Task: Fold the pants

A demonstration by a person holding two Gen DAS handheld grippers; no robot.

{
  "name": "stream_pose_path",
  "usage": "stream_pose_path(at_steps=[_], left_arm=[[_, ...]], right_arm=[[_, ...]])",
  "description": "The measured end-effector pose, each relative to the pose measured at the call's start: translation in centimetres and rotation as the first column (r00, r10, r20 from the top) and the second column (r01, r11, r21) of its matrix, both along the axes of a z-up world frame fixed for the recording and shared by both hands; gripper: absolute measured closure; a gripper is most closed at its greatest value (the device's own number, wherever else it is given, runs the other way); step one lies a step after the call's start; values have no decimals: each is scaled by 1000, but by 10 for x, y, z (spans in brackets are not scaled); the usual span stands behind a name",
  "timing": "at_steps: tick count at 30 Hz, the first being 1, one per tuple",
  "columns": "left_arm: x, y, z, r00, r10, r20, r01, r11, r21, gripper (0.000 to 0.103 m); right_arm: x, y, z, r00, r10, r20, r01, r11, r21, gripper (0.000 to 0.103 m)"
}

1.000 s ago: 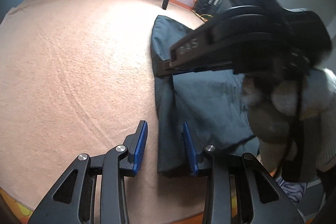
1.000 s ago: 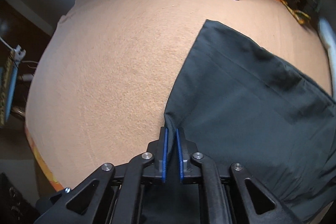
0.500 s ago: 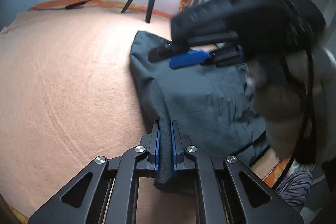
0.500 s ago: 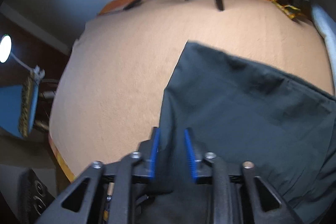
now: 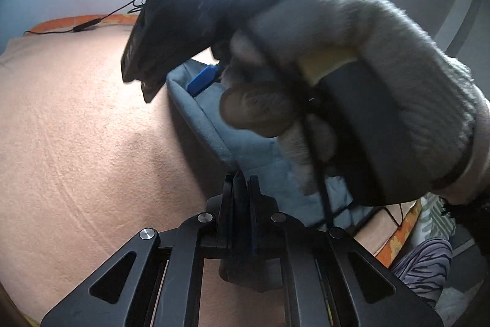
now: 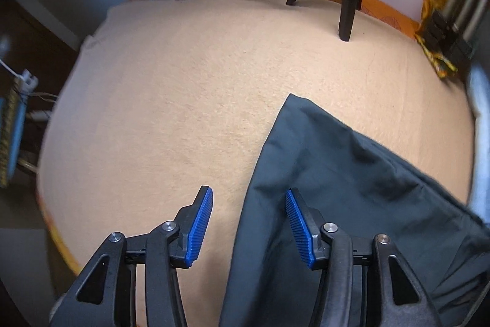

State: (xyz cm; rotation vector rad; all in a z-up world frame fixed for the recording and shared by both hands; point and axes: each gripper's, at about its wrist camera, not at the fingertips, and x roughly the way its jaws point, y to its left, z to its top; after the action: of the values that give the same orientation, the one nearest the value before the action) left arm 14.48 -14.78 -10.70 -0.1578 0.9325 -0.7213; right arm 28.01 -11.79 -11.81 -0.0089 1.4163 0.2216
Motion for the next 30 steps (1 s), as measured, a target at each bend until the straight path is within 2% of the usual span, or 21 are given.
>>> stream_pose_path(at_steps=[1, 2, 3, 8, 11, 21, 30], left_arm=[[0, 1, 0, 1000, -2, 2, 2, 1000, 1, 97], [-1, 2, 1, 1000, -2, 3, 2, 1000, 1, 97], [0, 2, 1, 1000, -1, 2, 1, 1000, 0, 97], [-2, 2, 9, 1000, -6, 14, 6, 1000, -12, 97], [-7, -5, 16, 999, -20, 31, 21, 1000, -15, 98], [-28, -33, 60, 989, -89, 119, 93, 995, -28, 98], [-53, -101, 84, 964, -208, 164, 215, 976, -25, 98]], right_arm=[[1, 1, -3, 1000, -3, -4, 3, 1000, -16, 56], [-1, -3, -6, 1000, -7, -4, 7, 1000, -26, 67], [-1, -6, -8, 1000, -11, -3, 11, 999, -31, 70], [-11, -27, 6, 998, -39, 47, 39, 999, 13, 97], [-19, -47, 25, 994, -52, 92, 47, 998, 50, 101], [-51, -126, 86, 962, -178, 209, 139, 972, 192, 103], [-92, -213, 116, 922, -273, 273, 200, 942, 269, 103]])
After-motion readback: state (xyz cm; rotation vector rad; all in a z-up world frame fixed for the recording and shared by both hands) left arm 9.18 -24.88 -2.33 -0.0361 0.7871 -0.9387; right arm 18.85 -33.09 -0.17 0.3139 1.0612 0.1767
